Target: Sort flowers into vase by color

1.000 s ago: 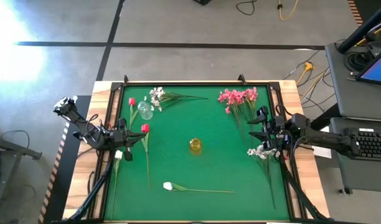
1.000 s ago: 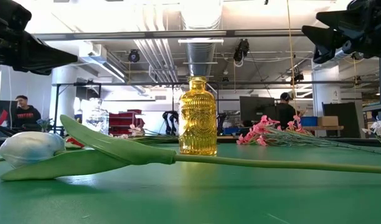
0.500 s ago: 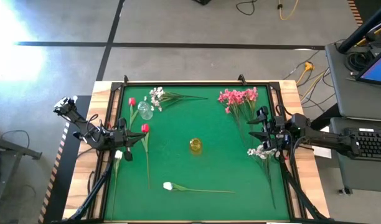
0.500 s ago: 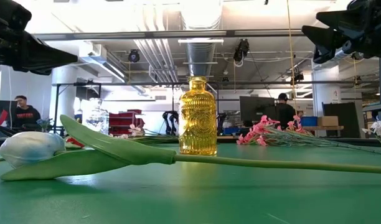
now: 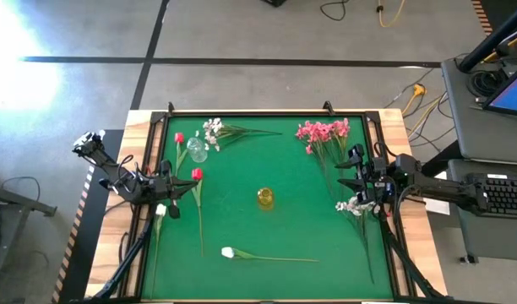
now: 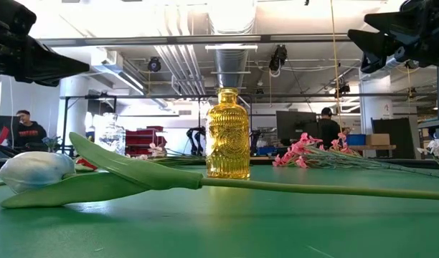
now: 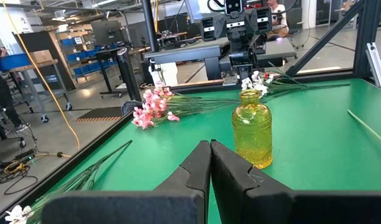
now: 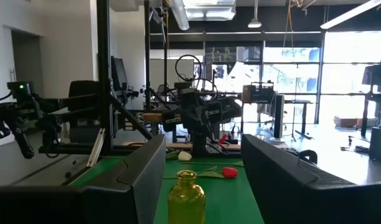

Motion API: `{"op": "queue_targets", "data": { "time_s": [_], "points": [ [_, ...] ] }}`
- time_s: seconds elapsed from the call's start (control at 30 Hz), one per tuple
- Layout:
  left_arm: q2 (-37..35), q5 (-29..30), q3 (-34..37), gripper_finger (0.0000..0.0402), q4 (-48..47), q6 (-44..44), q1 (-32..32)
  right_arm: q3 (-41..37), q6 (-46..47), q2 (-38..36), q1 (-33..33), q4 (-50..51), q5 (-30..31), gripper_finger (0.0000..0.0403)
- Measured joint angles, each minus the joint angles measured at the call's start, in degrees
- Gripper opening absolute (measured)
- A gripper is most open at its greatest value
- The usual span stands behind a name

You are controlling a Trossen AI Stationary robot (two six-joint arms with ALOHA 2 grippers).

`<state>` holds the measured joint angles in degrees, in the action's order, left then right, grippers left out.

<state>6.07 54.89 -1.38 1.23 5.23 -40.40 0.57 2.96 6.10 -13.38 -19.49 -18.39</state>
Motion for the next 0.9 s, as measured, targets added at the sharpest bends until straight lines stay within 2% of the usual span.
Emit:
{"op": "queue_targets", "data": {
  "time_s": [0.63,0.7,0.8,0.9],
  "points": [
    [0.00,0.02,0.01,0.0000,0.00,0.02,0.02,-0.01,-0.57,-0.01,0.01,-0.09,0.07,0.0203],
    [0.00,0.01,0.01,0.0000,-0.01,0.02,0.00,-0.01,2.35,-0.01,0.00,-0.57,0.22,0.0203],
    [0.00,0.02,0.01,0.0000,0.00,-0.17,0.02,0.00,15.53,0.00,0.02,-0.55,0.49,0.0203],
    [0.00,0.00,-0.01,0.0000,0.00,-0.17,0.00,0.01,18.90,0.00,0.00,-1.10,2.84,0.0203]
  ]
}}
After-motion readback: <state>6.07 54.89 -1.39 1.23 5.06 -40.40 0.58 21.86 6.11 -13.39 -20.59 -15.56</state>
